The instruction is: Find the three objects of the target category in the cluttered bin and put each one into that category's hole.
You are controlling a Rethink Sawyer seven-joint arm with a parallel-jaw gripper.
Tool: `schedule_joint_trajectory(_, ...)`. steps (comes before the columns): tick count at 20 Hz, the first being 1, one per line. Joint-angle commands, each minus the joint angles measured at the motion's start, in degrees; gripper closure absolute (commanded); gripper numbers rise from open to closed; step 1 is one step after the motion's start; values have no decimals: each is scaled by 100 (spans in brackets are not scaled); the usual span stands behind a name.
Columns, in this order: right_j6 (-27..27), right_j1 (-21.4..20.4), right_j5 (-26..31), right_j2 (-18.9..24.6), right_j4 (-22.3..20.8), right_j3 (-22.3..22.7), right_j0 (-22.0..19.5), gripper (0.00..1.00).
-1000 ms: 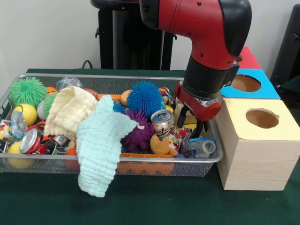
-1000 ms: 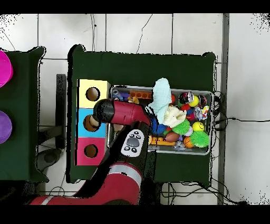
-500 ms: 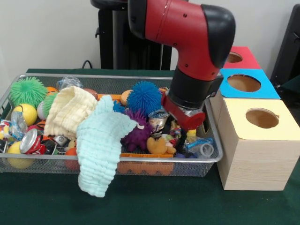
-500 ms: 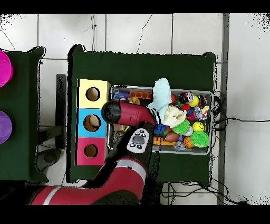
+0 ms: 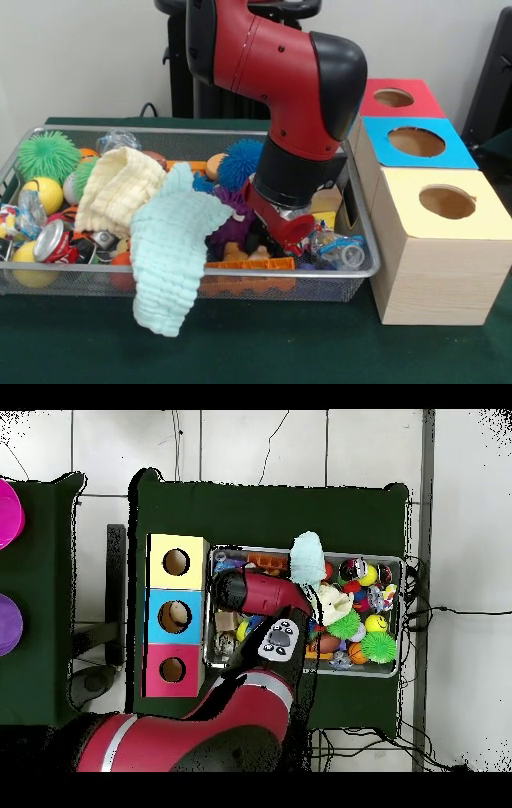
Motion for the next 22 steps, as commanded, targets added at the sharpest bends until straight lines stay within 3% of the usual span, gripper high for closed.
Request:
schedule_joint_trajectory(1,54,628,-293,159,-334,-390,-294,0)
schedule_joint_trajectory(3,127,626,-324,146,-329,-373,-281,0)
schedule_joint_trajectory(4,163,624,-340,139,-327,-365,-274,100)
schedule_joint_trajectory(7,365,571,-297,62,-221,-302,-185,100)
schedule_joint_trajectory(11,65,368,-232,308,-317,-239,-351,100)
schedule_joint_trajectory(21,-6,96,-166,604,-291,0,-356,100)
schedule_joint_trajectory(22,5,81,-200,593,-307,27,-334,0)
